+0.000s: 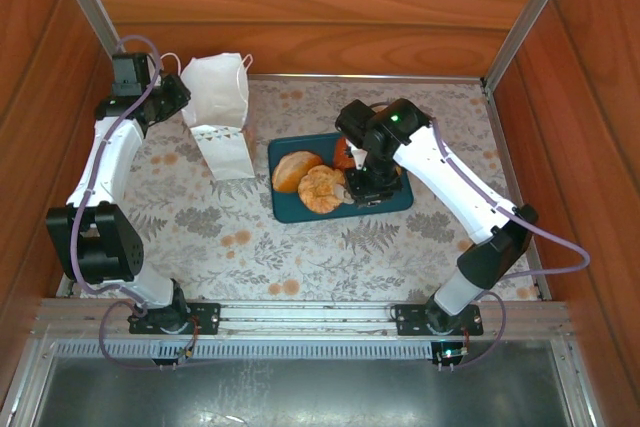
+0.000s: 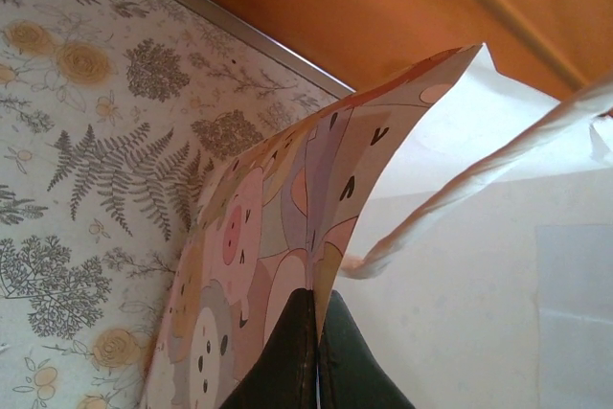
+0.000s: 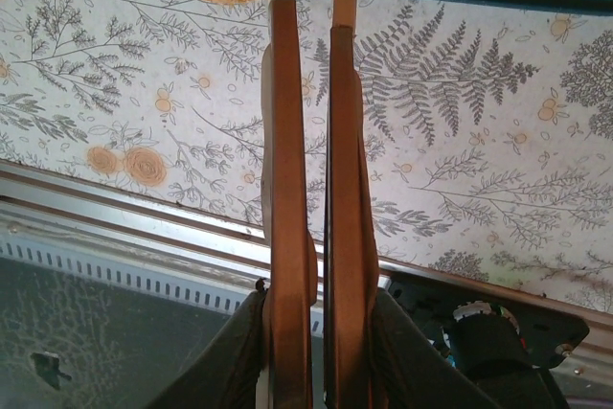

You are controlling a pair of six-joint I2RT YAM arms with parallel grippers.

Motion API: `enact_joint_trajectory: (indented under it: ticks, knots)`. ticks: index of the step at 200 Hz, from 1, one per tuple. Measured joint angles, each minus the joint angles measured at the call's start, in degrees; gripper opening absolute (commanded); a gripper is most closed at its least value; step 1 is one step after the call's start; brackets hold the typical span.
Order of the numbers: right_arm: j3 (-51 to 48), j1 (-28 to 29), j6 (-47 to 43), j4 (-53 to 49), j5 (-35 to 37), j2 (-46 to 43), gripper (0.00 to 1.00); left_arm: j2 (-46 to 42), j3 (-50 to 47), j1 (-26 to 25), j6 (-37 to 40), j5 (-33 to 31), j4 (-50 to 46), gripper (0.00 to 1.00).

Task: Take the fake bread out of the paper bag

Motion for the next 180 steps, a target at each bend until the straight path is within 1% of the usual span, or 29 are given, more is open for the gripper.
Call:
enact_joint_trajectory:
  ticks: [6,43,63,77,91,114,139,149,164,180]
  knots:
    - [-0.09,-0.17,0.00,0.00,-0.15,-0.09,0.00,0.00,0.00,0.00,-0.02,-0.02,0.02,0.00]
    - [-0.37,-0.90,-0.26,-0.02,-0.07,-0.17,0.00,0.00,0.00,0.00,0.04,0.17,0.02,0.14]
    - [-0.37,-0.98,-0.76,-0.02,-0.09,-0.07,0.00,0.00,0.00,0.00,0.07,0.37,0.04,0.17]
    - [-0.37,-1.20,-1.18,-0.02,-0.17,0.33,0.00,0.00,0.00,0.00,0.11,0.39,0.07,0.21]
    - [-0.37,-1.33,-1.64,-0.02,-0.20,0.96,0.00,0.00,0.02,0.00,0.20,0.39,0.09,0.23]
    - [-0.46,-1.77,-2.36,-0.02,-0.61,1.55,0.01,0.00,0.11,0.00,0.55,0.42,0.09,0.30]
    - [-0.59,-2.45,-2.84,-0.02,-1.38,1.99,0.05,0.00,0.15,0.00,0.66,0.39,0.24,0.41]
    - [-0.59,-2.75,-3.04,-0.04,-1.42,2.58,0.08,0.00,0.15,0.00,0.83,0.39,0.28,0.47]
    - [-0.59,-2.89,-3.34,-0.04,-1.38,3.48,0.13,0.00,0.15,0.00,0.87,0.35,0.33,0.54]
    - [-0.44,-3.19,-3.65,-0.07,-1.40,4.22,0.18,-0.15,0.15,0.00,0.94,0.31,0.31,0.56]
